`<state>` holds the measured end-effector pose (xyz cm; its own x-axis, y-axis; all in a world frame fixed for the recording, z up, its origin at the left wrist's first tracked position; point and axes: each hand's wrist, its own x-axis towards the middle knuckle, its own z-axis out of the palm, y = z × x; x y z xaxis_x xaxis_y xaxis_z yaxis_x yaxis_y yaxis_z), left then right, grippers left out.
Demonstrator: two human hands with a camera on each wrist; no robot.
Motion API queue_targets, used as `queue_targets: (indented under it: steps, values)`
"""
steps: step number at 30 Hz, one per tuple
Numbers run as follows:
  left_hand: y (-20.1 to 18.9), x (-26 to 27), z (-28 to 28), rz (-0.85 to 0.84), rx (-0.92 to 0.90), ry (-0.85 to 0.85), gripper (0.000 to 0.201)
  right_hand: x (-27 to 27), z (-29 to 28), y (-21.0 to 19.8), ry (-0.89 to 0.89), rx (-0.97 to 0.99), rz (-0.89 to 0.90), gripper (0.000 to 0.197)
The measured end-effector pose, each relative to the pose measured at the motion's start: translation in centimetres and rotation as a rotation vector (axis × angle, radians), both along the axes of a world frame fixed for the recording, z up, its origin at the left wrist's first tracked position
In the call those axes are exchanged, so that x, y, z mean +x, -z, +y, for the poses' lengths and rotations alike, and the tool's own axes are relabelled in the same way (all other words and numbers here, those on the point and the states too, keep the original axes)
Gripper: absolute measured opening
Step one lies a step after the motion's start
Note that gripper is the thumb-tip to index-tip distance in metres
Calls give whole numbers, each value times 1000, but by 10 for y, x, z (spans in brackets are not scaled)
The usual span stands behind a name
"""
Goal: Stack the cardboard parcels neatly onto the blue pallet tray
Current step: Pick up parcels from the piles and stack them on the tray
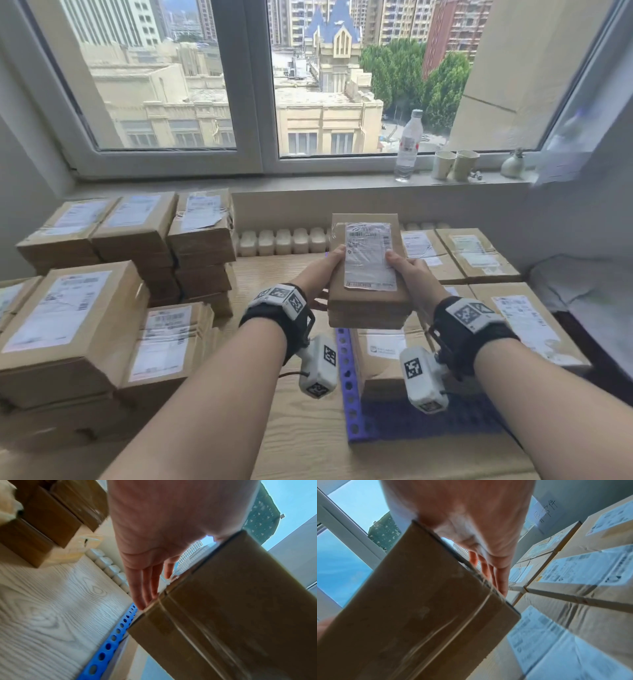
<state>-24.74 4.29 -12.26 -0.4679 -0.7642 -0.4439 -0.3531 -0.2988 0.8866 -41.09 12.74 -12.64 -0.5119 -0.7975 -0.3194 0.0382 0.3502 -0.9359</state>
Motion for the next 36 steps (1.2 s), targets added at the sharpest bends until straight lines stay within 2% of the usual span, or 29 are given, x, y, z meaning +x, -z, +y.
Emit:
queue_targets:
  steps: [3, 8, 10, 12, 14, 17, 21, 25, 29, 32, 36]
  values:
    - [3, -35, -12, 17, -3, -59, 50, -33, -9, -5, -53, 3, -15, 45]
    - [1, -78, -29, 80, -50, -101, 43, -76, -28, -10, -122, -8, -33, 22]
    - [0, -88, -37, 82, -57, -106, 43, -87, -40, -9, -117, -27, -47, 22]
    - [2, -96, -46, 68, -55, -108, 51, -92, -52, -9, -116, -45, -44, 27]
    - [5, -102, -56, 64, -81, -116, 70, -97, -67, -6, -124, -45, -20, 29]
    - [19, -112, -77, 31, -102, -164, 107, -102, -88, -2, -152, -52, 63, 21]
    - [52, -121, -110, 6, -66, -169, 124, -106, -104, 4, -129, -16, 162, 35]
    - [79, -126, -129, 20, -18, -155, 121, -109, -115, 18, -139, 32, 178, 23]
    - [94, -128, -135, 35, 21, -124, 114, -108, -121, 28, -135, 69, 235, 34]
    - [101, -128, -138, 52, 45, -135, 125, -108, -127, 35, -128, 71, 264, 36]
    - [91, -128, -134, 57, 48, -111, 112, -110, -131, 40, -106, 99, 271, 24]
